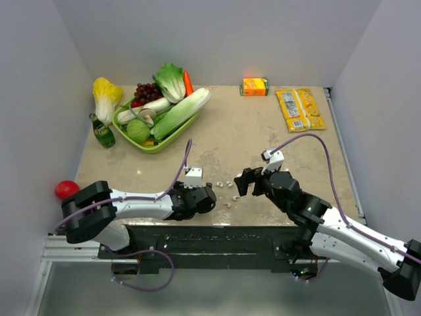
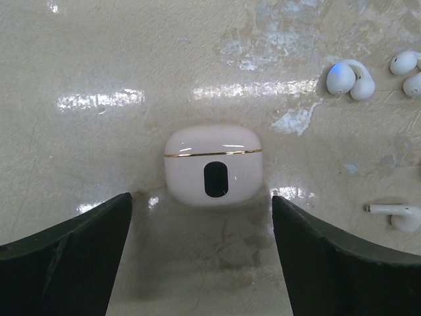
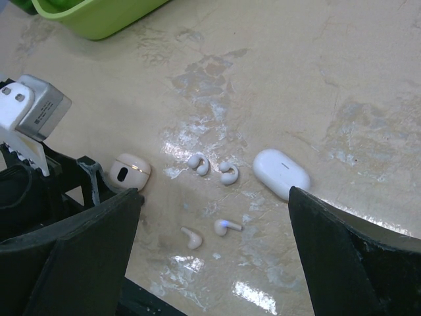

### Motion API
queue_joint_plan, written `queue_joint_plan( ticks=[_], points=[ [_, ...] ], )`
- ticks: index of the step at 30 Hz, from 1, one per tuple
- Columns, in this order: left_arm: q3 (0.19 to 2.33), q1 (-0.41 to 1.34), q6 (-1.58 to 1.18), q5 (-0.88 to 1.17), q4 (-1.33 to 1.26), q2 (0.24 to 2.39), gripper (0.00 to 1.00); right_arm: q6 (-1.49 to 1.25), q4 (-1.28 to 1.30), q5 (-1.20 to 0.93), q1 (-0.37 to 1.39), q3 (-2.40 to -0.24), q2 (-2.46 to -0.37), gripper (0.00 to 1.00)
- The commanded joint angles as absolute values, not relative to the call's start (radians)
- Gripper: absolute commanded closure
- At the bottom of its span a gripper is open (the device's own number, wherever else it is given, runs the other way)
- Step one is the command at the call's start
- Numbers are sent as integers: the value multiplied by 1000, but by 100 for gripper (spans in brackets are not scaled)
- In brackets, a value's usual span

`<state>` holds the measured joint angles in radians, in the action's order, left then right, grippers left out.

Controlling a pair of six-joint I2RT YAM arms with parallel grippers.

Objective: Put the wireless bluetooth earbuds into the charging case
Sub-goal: Pick up the charging case at the center of the board.

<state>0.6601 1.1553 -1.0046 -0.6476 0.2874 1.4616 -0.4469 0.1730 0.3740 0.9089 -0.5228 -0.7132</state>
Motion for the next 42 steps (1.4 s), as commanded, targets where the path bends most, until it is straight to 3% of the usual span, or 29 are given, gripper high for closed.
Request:
queue_joint_plan(
  ticks=[1, 26, 42],
  points=[
    [695, 1160, -1023, -657, 273, 1480, 10, -449, 167, 376, 907, -555, -704, 3],
    [704, 1106, -1002, -594, 252, 1572, 34, -459, 178, 380, 907, -549, -692, 3],
    [706, 1106, -971, -566, 264, 1600, 34, -459, 181, 382, 907, -548, -693, 2]
  ],
)
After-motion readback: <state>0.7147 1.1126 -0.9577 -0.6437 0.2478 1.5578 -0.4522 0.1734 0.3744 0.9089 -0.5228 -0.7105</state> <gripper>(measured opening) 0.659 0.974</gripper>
